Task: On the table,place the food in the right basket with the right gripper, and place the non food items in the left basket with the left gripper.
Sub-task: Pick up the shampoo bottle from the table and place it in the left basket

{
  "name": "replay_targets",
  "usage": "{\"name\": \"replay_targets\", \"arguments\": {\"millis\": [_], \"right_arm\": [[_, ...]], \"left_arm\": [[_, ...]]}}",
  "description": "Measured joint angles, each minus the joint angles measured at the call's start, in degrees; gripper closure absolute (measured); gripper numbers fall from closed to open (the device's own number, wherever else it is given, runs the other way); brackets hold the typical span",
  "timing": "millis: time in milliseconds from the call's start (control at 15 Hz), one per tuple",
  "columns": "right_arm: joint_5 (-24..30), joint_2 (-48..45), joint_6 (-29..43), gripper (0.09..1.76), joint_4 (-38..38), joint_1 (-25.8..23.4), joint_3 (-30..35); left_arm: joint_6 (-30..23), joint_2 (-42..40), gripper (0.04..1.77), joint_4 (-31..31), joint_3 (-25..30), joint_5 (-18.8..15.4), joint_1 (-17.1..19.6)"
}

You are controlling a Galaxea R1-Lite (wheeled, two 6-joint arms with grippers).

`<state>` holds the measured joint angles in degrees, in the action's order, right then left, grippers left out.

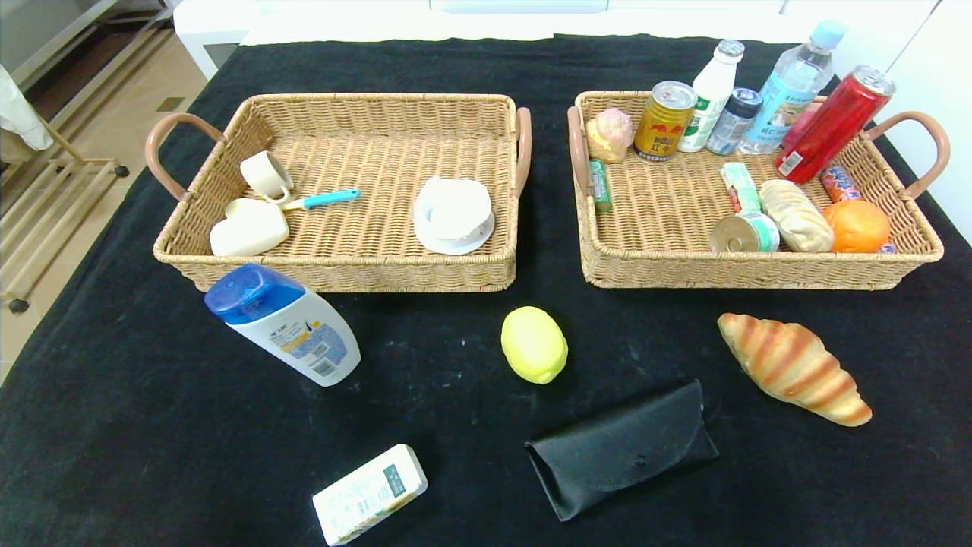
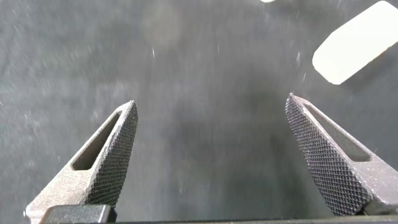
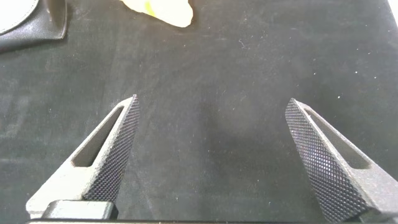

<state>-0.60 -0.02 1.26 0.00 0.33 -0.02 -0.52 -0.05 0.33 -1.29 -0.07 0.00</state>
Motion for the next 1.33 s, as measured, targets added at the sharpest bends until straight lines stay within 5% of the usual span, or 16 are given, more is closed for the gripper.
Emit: {"name": "replay_targets", "arguments": {"millis": [133, 533, 867, 1067, 1333], "right_arm": [[0.1, 0.0, 1.3, 0.14, -1.0, 0.0, -1.8], [7.8, 8.8, -0.1, 0.14, -1.0, 0.6, -11.8], [12.8, 26.3, -0.9, 0.14, -1.7, 2.4, -22.5], [12.4, 38.4, -1.0, 0.14, -6.1, 7.5, -27.5], [-0.2, 51.5, -0.7, 0.14, -13.3, 22.3, -31.3]], "left_arm": [[-1.5, 0.1, 0.09, -1.8, -2.9, -1.0, 0.0], [-2.0, 9.9, 0.09, -3.5, -13.9, -15.9, -0.6], [-1.0, 27.2, 0.09, -3.5, -26.1, -21.5, -7.2], [1.0, 36.8, 0.09, -3.6, -31.2, -22.1, -14.0], [4.8, 46.1, 0.09, -3.4, -36.1, -21.9, -19.3]]}}
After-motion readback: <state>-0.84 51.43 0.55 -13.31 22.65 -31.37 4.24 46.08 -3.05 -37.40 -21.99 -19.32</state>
